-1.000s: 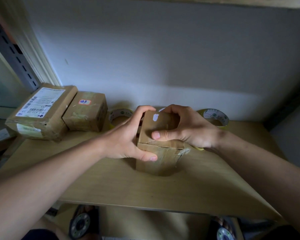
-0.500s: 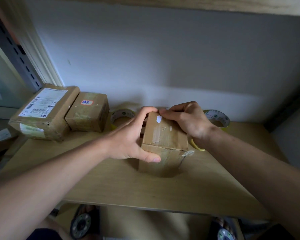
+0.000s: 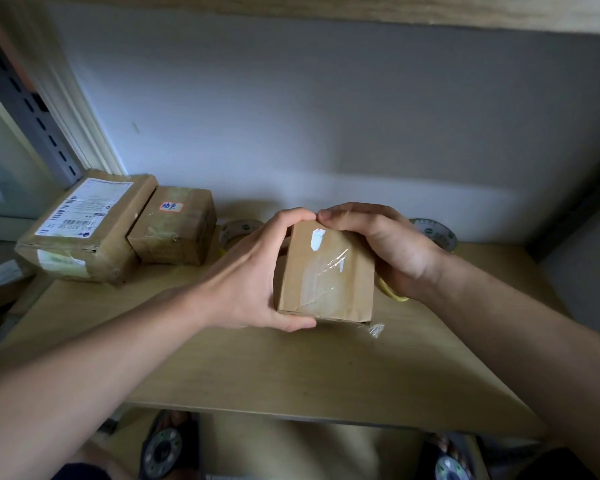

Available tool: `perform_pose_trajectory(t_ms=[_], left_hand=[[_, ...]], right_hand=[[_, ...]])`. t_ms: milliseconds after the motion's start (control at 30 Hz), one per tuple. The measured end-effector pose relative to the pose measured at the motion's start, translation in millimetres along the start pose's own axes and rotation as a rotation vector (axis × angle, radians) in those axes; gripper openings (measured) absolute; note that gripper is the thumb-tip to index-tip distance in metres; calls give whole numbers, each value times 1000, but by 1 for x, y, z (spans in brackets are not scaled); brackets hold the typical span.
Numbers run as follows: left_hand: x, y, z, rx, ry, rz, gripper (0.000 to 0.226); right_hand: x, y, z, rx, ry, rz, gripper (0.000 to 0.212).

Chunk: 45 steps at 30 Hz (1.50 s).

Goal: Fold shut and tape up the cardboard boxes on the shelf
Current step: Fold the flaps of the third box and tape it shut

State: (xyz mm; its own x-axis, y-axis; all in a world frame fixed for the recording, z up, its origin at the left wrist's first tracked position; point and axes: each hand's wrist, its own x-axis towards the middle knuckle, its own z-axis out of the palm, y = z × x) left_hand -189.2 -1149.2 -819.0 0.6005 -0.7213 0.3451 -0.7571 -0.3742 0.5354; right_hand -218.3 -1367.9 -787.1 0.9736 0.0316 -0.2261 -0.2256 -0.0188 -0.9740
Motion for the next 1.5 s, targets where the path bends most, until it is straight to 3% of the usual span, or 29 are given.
perform_pose_trajectory(t_ms=[100, 267, 367, 400, 467, 533, 600, 800, 967, 1100, 1333, 1500], left_hand=[[-1, 2, 1, 49, 17, 60, 122], [2, 3, 2, 57, -21, 128, 122], [3, -2, -4, 46, -118, 91, 140], [1, -3, -6, -13, -166, 55, 145], [-4, -2, -3, -221, -229, -9, 136], [-9, 1, 5, -480, -176, -133, 115], [-8, 3, 12, -632, -98, -291, 110], [-6, -8, 11, -450, -181, -355, 122], [-9, -13, 10, -212, -239, -277, 140], [-14, -20, 4, -384, -223, -331, 134], [-5, -20, 12, -417, -118, -441, 142], [3, -22, 8, -389, -149, -443, 119]], right_hand=[[1, 3, -7, -66, -113, 87, 51], [0, 4, -17, -91, -240, 194, 56], [0, 4, -17, -123, -242, 174, 65], [-1, 3, -16, -129, -223, 157, 65], [-1, 3, -14, -154, -180, 108, 60], [-1, 3, -11, -197, -193, 49, 57], [-1, 6, -9, -212, -158, 8, 62], [-6, 12, 5, -615, -105, -216, 102], [-4, 23, 6, -781, -165, -204, 119], [-4, 22, 3, -761, -154, -156, 139], [-7, 20, 0, -721, -150, -154, 120], [-1, 21, -3, -678, -149, -167, 109]])
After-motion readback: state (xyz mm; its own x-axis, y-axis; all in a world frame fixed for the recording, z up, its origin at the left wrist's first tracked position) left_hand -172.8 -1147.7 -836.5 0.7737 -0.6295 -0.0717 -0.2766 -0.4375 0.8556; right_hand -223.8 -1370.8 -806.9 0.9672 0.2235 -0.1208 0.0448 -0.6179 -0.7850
